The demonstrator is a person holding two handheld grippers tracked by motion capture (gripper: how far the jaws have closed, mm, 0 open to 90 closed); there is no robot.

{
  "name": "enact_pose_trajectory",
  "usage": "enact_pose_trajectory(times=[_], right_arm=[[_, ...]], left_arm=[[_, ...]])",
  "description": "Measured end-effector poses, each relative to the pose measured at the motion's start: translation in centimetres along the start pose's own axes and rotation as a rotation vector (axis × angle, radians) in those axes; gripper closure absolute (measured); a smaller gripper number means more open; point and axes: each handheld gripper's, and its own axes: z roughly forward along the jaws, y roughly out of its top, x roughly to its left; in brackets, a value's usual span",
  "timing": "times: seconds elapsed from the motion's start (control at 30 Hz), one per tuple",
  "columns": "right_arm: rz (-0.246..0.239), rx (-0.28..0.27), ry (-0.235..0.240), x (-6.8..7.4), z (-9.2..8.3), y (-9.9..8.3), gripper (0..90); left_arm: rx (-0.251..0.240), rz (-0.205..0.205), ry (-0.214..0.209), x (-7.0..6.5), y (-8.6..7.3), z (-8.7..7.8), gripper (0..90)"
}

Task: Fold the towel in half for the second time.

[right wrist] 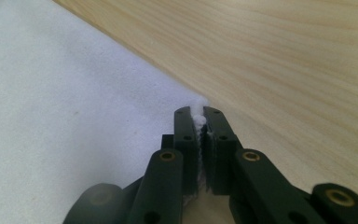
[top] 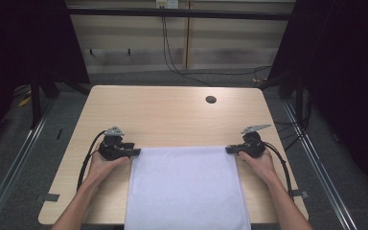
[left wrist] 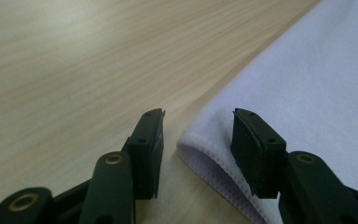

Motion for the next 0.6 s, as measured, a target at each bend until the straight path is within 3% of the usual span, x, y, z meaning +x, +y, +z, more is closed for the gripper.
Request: enact_pose_trajectory(times=[0.2, 0.23, 0.27, 0.3, 0.4, 0.5, 0.57, 0.6], right_arm=[[0.007, -0.013, 0.001, 0.0, 0.0, -0.2, 85.1], [0.007, -0.012, -0.004, 0.0, 0.0, -0.1, 85.0], [0.006, -0.010, -0.013, 0.1, 0.0, -0.1, 85.0], [0.009, -0.009, -0.021, 0.3, 0.0, -0.1, 85.0], [0.012, -0.009, -0.022, 0.3, 0.0, -0.1, 85.1], [0.008, -0.014, -0.023, 0.3, -0.1, -0.1, 86.0], [0.025, -0.037, 0.002, 0.2, -0.5, 0.1, 86.3], [0.033, -0.048, 0.006, 0.1, -0.8, 0.2, 86.3]], left_arm=[[0.028, 0.056, -0.022, -0.7, 0.0, 0.3, 57.1], [0.046, 0.070, -0.015, -0.7, 0.2, 0.3, 59.7], [0.049, 0.062, -0.055, -0.8, 0.3, 0.5, 67.3], [0.046, 0.076, -0.065, -1.0, 0.3, 0.7, 72.4], [0.066, 0.089, -0.057, -1.4, 0.6, 0.8, 81.4], [0.049, 0.064, -0.068, -1.2, 0.4, 0.7, 84.4], [0.044, 0.044, -0.077, -1.0, 0.3, 0.5, 84.5], [0.019, 0.022, -0.086, -0.8, 0.2, 0.3, 84.6]])
